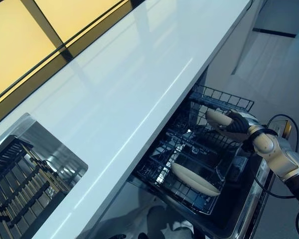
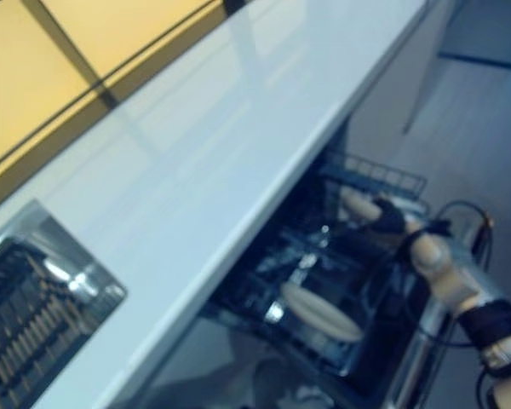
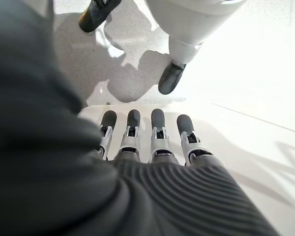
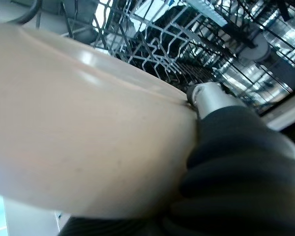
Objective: Take plates into dishwasher
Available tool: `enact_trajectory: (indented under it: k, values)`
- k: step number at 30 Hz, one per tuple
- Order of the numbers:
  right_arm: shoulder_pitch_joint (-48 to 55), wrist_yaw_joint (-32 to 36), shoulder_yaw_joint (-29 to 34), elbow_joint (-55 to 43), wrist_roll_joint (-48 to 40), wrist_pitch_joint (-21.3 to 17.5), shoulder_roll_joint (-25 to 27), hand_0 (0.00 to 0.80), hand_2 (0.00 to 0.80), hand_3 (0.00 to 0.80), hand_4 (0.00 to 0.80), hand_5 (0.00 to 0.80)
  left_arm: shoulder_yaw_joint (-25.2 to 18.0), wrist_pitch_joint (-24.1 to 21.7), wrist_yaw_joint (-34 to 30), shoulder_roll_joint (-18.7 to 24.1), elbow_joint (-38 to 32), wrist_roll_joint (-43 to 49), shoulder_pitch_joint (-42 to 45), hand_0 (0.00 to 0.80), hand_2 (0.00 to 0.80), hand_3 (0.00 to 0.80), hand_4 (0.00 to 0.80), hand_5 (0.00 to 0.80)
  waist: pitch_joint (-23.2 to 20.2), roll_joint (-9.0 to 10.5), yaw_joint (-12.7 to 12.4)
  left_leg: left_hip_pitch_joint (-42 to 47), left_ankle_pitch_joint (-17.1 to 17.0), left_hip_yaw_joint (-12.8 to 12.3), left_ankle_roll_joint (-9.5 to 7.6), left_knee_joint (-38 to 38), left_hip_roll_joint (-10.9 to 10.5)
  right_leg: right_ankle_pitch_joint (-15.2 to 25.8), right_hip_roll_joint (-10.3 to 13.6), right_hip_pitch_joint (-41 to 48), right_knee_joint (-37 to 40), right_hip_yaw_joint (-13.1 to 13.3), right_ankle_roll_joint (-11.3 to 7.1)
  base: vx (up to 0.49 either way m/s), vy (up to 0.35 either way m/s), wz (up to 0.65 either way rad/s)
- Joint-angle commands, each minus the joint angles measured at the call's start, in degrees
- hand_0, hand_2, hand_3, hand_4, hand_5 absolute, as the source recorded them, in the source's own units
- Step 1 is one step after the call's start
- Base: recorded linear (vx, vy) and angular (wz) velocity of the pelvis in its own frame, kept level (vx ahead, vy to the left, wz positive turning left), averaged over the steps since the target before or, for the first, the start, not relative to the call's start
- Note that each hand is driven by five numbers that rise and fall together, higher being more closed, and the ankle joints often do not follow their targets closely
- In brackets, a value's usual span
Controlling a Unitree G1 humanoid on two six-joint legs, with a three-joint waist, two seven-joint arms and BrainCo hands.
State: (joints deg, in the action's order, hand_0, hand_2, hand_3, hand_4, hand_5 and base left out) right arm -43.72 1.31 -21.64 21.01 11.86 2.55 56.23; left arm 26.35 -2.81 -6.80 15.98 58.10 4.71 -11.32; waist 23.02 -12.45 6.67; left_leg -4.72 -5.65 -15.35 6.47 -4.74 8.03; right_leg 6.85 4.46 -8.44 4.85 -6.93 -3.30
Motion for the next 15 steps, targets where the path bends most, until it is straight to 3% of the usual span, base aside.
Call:
enact_trajectory:
  k: [1,15]
  values:
    - [-9.6,-1.7,-3.5,0.1,1.7,-0.5,-1.5,0.8,0.8,0.8,0.8,0.8,3.5,0.5,-0.5,2.5,0.4,-0.5,-1.5,0.0,0.0,0.0,0.0,0.0,-0.1,3.58,-0.3,-4.9,-2.6,2.9,1.33,-0.3,-1.8,-6.5,-1.1,0.7,-3.4,-1.6,0.45,-0.056,-0.012,0.01]
    - [-16.6,-2.5,-9.4,7.0,3.3,3.5,-3.7,0.8,0.8,0.8,0.8,0.8,5.0,0.7,-0.9,4.2,-2.1,-0.9,-3.2,0.0,0.0,0.0,0.0,0.0,2.2,2.25,-1.5,-6.9,-2.9,3.8,0.98,-0.3,-2.4,-5.6,-1.1,-3.0,-4.1,-2.1,0.09,-0.042,-0.014,0.03]
